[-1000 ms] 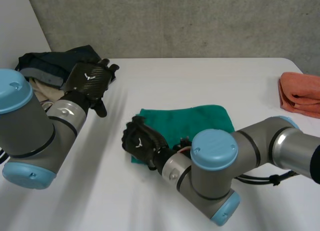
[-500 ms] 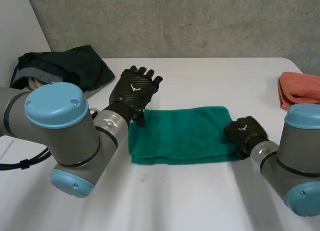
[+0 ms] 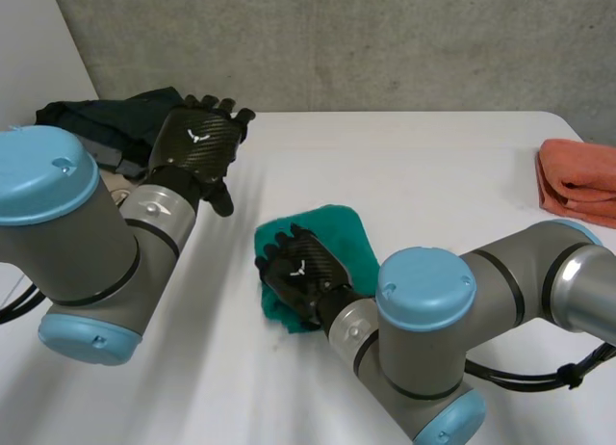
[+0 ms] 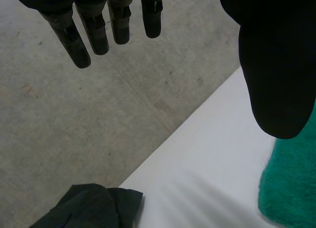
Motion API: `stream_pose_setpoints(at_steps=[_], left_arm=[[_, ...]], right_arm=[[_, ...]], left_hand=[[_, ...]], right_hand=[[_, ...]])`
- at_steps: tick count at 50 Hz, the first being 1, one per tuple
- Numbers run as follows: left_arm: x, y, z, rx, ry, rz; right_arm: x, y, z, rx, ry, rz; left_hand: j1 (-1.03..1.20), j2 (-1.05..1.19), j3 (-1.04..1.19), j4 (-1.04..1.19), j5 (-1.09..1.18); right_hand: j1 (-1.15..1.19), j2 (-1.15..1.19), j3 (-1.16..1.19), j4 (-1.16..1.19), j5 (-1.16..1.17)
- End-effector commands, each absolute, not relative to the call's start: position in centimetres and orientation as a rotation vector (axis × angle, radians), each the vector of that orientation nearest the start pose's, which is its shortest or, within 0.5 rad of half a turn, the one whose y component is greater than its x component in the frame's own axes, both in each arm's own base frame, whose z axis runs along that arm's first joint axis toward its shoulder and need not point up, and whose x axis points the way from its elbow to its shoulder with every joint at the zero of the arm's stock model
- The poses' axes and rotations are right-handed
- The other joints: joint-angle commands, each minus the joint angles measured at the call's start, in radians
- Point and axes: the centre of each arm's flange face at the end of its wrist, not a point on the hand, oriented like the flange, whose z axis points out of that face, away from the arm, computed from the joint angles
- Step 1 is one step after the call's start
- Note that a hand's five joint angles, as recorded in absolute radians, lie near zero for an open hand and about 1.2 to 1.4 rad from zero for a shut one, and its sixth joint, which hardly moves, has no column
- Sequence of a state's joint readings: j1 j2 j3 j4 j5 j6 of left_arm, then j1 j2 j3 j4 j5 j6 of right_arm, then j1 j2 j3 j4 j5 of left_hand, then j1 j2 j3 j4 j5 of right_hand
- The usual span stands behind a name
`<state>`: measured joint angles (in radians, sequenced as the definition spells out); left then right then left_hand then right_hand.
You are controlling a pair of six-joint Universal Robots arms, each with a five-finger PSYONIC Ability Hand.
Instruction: Fold the laundry.
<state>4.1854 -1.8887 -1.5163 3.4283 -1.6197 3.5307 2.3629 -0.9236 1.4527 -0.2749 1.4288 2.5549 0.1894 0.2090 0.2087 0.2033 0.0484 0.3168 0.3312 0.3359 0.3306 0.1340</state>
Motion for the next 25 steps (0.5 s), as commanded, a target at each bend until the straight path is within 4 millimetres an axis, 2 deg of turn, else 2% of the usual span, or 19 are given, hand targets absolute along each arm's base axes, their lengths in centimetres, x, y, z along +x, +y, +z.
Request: stream_pose_setpoints(at_steps=[1, 3, 4, 7, 10, 12, 14, 15, 18, 25], left_arm=[[-30.8, -26.2, 25.3, 0.876, 2.088, -2.381], [-31.9, -26.2, 25.2, 0.879, 2.113, -2.414], [-32.3, -26.1, 24.9, 0.886, 2.129, -2.415], [-34.3, -25.4, 24.1, 0.921, 2.2, -2.436], [-35.6, -24.4, 22.9, 0.969, 2.278, -2.399], [-36.6, -23.8, 21.1, 1.026, 2.365, -2.308], [-36.8, -23.7, 19.7, 1.055, 2.419, -2.224], [-36.7, -23.7, 18.3, 1.068, 2.468, -2.125], [-36.1, -23.6, 15.7, 1.052, 2.529, -1.95], [-35.0, -23.9, 13.5, 0.997, 2.535, -1.796]], right_arm=[[34.4, -23.4, 20.0, -1.089, 1.885, -1.874], [32.2, -25.3, 22.0, -0.901, 1.94, -1.87], [31.7, -25.8, 22.3, -0.854, 1.965, -1.853], [30.9, -26.6, 22.0, -0.763, 2.047, -1.725], [31.2, -26.9, 20.7, -0.785, 2.109, -1.596], [31.3, -27.2, 19.9, -0.798, 2.136, -1.531], [31.7, -27.7, 18.9, -0.807, 2.159, -1.464], [31.8, -27.9, 18.6, -0.805, 2.164, -1.446], [32.2, -28.5, 17.2, -0.812, 2.19, -1.393], [32.6, -28.9, 14.2, -0.846, 2.263, -1.291]], left_hand=[[-0.015, -0.034, -0.034, -0.029, -0.048], [-0.015, -0.034, -0.034, -0.029, -0.048], [-0.015, -0.034, -0.034, -0.029, -0.048], [-0.015, -0.034, -0.034, -0.029, -0.048], [-0.015, -0.034, -0.034, -0.029, -0.048], [-0.015, -0.034, -0.034, -0.029, -0.048], [-0.015, -0.034, -0.034, -0.029, -0.048], [-0.015, -0.034, -0.034, -0.029, -0.048], [-0.015, -0.034, -0.034, -0.029, -0.048], [-0.014, -0.034, -0.033, -0.028, -0.048]], right_hand=[[-0.142, -0.157, -0.161, -0.156, -0.134], [-0.142, -0.157, -0.161, -0.156, -0.134], [-0.142, -0.157, -0.161, -0.156, -0.134], [-0.142, -0.157, -0.161, -0.156, -0.134], [-0.142, -0.157, -0.161, -0.156, -0.134], [-0.142, -0.157, -0.161, -0.156, -0.134], [-0.142, -0.157, -0.161, -0.156, -0.134], [-0.142, -0.157, -0.161, -0.156, -0.134], [-0.142, -0.157, -0.161, -0.156, -0.134], [-0.142, -0.157, -0.161, -0.156, -0.134]])
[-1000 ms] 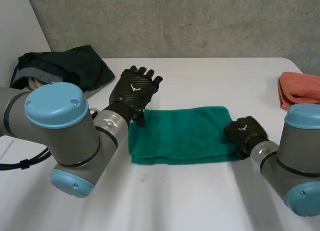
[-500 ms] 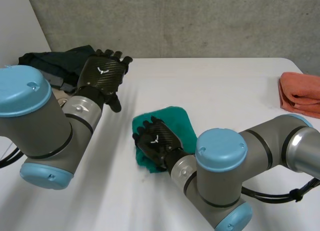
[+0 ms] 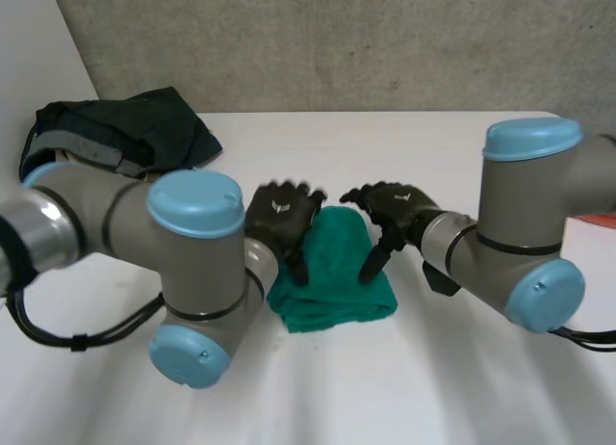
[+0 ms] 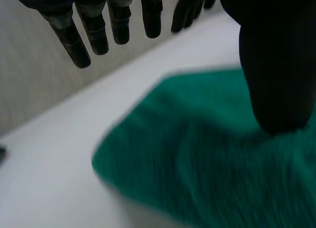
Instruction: Fold the laundry.
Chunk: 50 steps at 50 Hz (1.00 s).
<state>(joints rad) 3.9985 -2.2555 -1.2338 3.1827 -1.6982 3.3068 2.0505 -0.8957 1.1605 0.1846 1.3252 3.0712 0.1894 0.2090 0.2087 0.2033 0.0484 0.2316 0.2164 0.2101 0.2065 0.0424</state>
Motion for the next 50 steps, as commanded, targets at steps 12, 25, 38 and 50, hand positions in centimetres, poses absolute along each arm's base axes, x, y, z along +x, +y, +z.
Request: stream_pose_setpoints(at_steps=[12, 25, 38, 50], left_arm=[[-34.6, -23.3, 13.0, 1.06, 2.541, -1.692], [-35.5, -25.1, 25.8, 1.138, 2.337, -2.273], [-37.8, -21.6, 28.7, 1.851, 2.32, -2.388], [-38.1, -21.4, 27.9, 1.876, 2.346, -2.355]], right_arm=[[32.4, -29.2, 16.4, -1.062, 2.252, -1.488], [31.8, -23.4, 18.7, -1.18, 2.048, -1.783], [32.5, -18.8, 12.3, -1.307, 1.994, -1.716], [34.0, -20.7, 10.1, -1.32, 1.887, -1.87]], left_hand=[[-0.015, -0.034, -0.034, -0.029, -0.048], [-0.015, -0.034, -0.034, -0.029, -0.048], [-0.015, -0.034, -0.034, -0.029, -0.048], [-0.015, -0.034, -0.034, -0.029, -0.048]], right_hand=[[-0.057, -0.042, -0.036, -0.032, -0.042], [-0.057, -0.042, -0.036, -0.032, -0.042], [-0.057, -0.042, -0.036, -0.032, -0.042], [0.006, 0.021, 0.027, 0.031, 0.021]])
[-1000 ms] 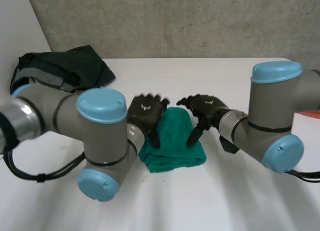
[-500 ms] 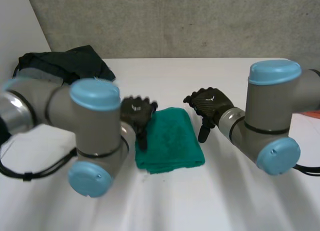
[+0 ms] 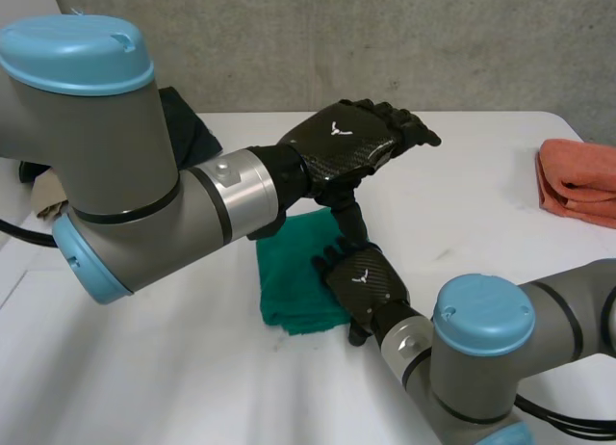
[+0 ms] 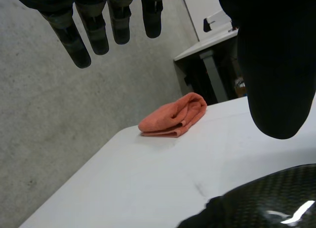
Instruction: Fold the laundry.
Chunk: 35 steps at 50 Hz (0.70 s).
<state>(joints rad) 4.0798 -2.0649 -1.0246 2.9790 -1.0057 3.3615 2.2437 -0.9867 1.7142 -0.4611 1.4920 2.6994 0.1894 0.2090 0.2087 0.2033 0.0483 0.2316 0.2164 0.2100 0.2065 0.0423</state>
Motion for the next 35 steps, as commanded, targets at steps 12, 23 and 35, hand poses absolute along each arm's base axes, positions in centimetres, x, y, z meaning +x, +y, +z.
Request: stream_pose_setpoints(at_steps=[12, 23, 35], left_arm=[[-38.1, -21.4, 27.8, -1.207, -1.52, 1.518], [-37.9, -21.7, 27.9, -1.202, -1.523, 1.527], [-37.7, -23.1, 30.7, -1.135, -1.48, 1.697]], right_arm=[[35.1, -22.3, 9.8, -1.329, 1.841, -1.936], [36.2, -23.8, 11.6, -1.272, 1.772, -2.013], [31.4, -34.2, 21.1, -0.841, 1.691, -2.374]], left_hand=[[-0.015, -0.034, -0.034, -0.029, -0.048], [-0.015, -0.034, -0.034, -0.029, -0.048], [-0.015, -0.034, -0.034, -0.029, -0.048]], right_hand=[[0.29, 0.305, 0.312, 0.315, 0.305], [1.165, 1.18, 1.186, 1.19, 1.179], [1.165, 1.18, 1.186, 1.19, 1.179]])
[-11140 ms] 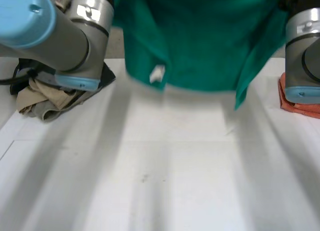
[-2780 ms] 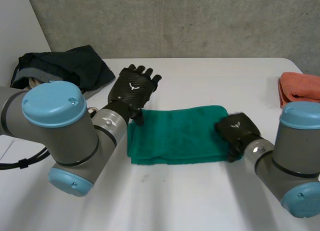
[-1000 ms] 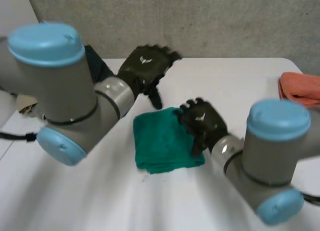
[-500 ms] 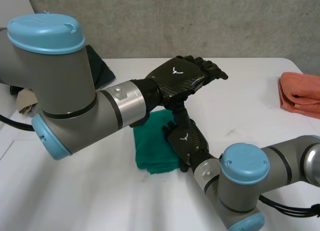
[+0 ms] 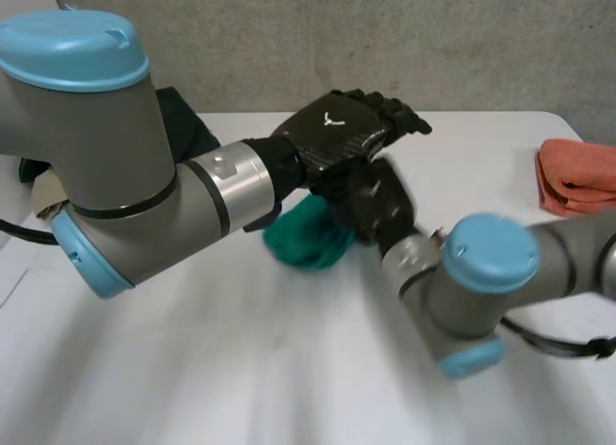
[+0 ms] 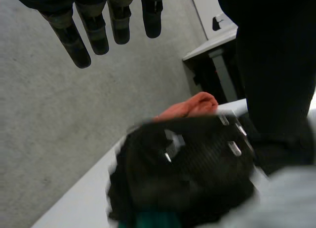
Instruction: Fold the laundry.
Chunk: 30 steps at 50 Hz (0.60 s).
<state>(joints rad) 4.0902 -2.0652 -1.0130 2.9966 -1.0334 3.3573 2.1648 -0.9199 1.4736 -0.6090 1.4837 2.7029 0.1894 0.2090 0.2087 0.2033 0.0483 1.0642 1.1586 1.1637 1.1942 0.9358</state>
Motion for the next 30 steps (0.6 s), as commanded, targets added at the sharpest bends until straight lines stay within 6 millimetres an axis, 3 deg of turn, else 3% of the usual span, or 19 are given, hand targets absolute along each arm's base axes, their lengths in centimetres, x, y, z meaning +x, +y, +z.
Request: stream_pose_setpoints(at_steps=[1, 5, 6, 9, 10, 13, 14, 17, 21, 23, 24, 27, 30], left_arm=[[-37.6, -23.4, 31.6, -1.103, -1.466, 1.732], [-37.2, -23.7, 33.7, -1.016, -1.422, 1.782], [-37.1, -23.8, 34.0, -1.002, -1.415, 1.789], [-37.0, -23.9, 34.6, -0.963, -1.395, 1.793], [-37.1, -23.8, 34.7, -0.958, -1.391, 1.791], [-37.0, -23.9, 34.4, -0.955, -1.399, 1.781], [-37.0, -23.9, 34.3, -0.955, -1.401, 1.78], [-37.2, -23.8, 34.0, -0.957, -1.409, 1.771], [-37.3, -23.9, 33.3, -0.961, -1.428, 1.755], [-37.3, -23.8, 33.1, -0.964, -1.431, 1.747], [-37.4, -23.8, 32.9, -0.964, -1.436, 1.743], [-37.5, -23.7, 32.8, -0.966, -1.438, 1.737], [-37.7, -23.4, 32.7, -0.972, -1.434, 1.731]], right_arm=[[30.9, -34.9, 21.6, -0.821, 1.686, -2.4], [26.7, -39.6, 24.2, -0.698, 1.68, -2.562], [24.8, -41.3, 25.3, -0.647, 1.655, -2.639], [22.3, -43.4, 26.8, -0.577, 1.583, -2.745], [20.5, -44.7, 27.4, -0.531, 1.522, -2.799], [17.3, -47.1, 27.2, -0.474, 1.471, -2.849], [15.5, -48.3, 26.7, -0.454, 1.457, -2.866], [12.6, -50.3, 25.0, -0.451, 1.472, -2.878], [7.6, -53.8, 19.0, -0.47, 1.59, -2.853], [6.2, -54.5, 16.8, -0.484, 1.631, -2.835], [4.3, -55.0, 14.9, -0.484, 1.675, -2.83], [1.7, -55.3, 11.3, -0.497, 1.768, -2.776], [-0.1, -55.1, 8.8, -0.525, 1.833, -2.715]], left_hand=[[-0.015, -0.034, -0.034, -0.029, -0.048], [-0.015, -0.034, -0.034, -0.029, -0.048], [-0.015, -0.034, -0.034, -0.029, -0.048], [-0.015, -0.034, -0.034, -0.029, -0.048], [-0.015, -0.034, -0.034, -0.029, -0.048], [-0.015, -0.034, -0.034, -0.029, -0.048], [-0.015, -0.034, -0.034, -0.029, -0.048], [-0.015, -0.034, -0.034, -0.029, -0.048], [-0.015, -0.034, -0.034, -0.029, -0.048], [-0.015, -0.034, -0.034, -0.029, -0.048], [-0.015, -0.034, -0.034, -0.029, -0.048], [-0.015, -0.034, -0.034, -0.029, -0.048], [-0.015, -0.034, -0.034, -0.029, -0.048]], right_hand=[[0.332, 0.238, 0.233, 0.202, 0.286], [0.332, 0.238, 0.233, 0.202, 0.286], [0.332, 0.238, 0.233, 0.202, 0.286], [0.332, 0.238, 0.233, 0.202, 0.286], [0.332, 0.238, 0.233, 0.202, 0.286], [0.332, 0.238, 0.233, 0.202, 0.286], [0.332, 0.238, 0.233, 0.202, 0.286], [0.332, 0.238, 0.233, 0.202, 0.286], [0.332, 0.238, 0.233, 0.202, 0.286], [0.332, 0.238, 0.233, 0.202, 0.286], [0.332, 0.238, 0.233, 0.202, 0.286], [0.332, 0.238, 0.233, 0.202, 0.286], [0.332, 0.238, 0.233, 0.202, 0.286]])
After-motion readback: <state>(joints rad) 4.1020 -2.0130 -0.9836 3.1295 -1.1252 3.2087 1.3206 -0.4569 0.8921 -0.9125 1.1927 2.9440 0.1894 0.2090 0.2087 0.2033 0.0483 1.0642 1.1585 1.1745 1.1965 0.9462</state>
